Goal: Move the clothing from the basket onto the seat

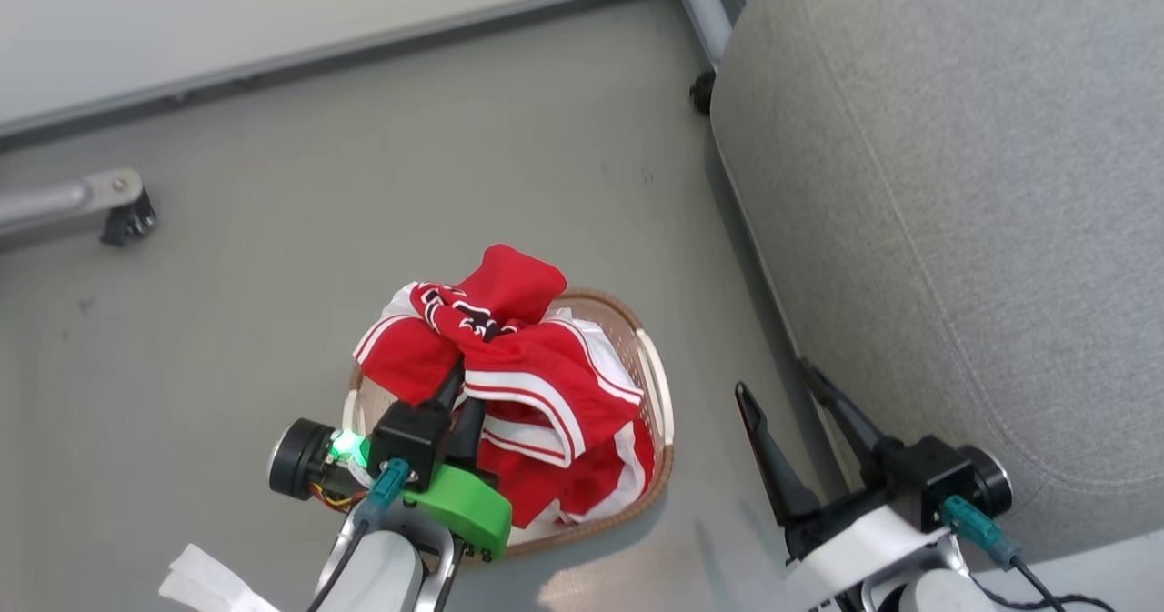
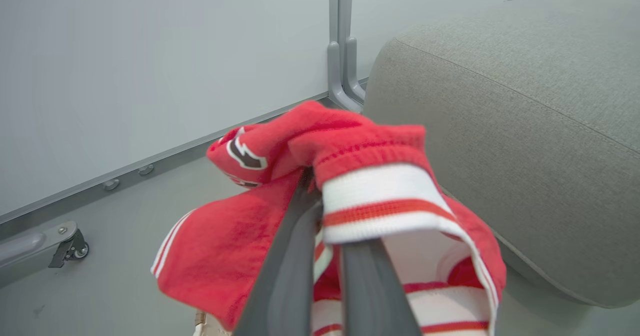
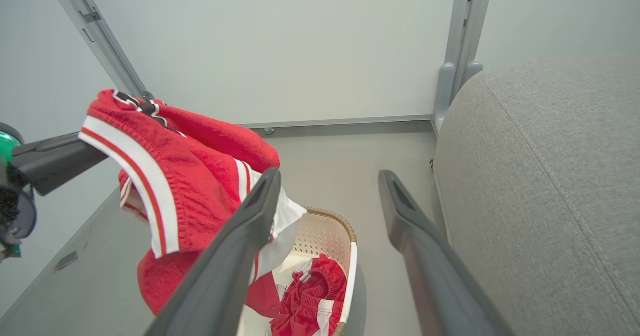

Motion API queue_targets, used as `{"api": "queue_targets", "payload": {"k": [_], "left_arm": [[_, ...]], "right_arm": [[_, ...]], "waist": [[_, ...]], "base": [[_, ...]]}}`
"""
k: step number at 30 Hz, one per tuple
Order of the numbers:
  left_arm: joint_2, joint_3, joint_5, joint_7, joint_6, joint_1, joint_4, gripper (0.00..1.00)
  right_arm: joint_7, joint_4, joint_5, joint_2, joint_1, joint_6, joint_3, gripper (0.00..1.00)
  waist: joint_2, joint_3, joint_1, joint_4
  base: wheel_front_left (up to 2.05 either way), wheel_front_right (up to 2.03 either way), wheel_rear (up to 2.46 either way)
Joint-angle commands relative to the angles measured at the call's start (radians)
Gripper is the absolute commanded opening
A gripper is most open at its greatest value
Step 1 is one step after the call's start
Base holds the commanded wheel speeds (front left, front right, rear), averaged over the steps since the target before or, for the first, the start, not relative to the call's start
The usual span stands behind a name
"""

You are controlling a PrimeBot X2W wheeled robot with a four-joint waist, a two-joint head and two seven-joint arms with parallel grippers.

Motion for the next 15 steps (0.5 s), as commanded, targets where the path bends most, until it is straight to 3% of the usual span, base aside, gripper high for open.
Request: {"api": "queue_targets", "payload": {"k": [1, 15], "left_arm": [[-0.008, 0.006, 0.017, 0.000, -0.010, 0.029, -0.010, 0.00], [-0.044, 0.050, 0.034, 0.000, -0.066, 0.074, -0.099, 0.00]], "right_arm": [[-0.005, 0.008, 0.006, -0.004, 0.034, 0.000, 0.001, 1.00], [-0.005, 0.022, -0.038, -0.015, 0.103, 0.000, 0.050, 1.00]], "waist": [[0.0000, -0.143, 0.0001, 0.021], [0.0000, -0.226, 0.0001, 0.040]], "base": [[0.00, 0.00, 0.00], [0.00, 0.00, 0.00]]}}
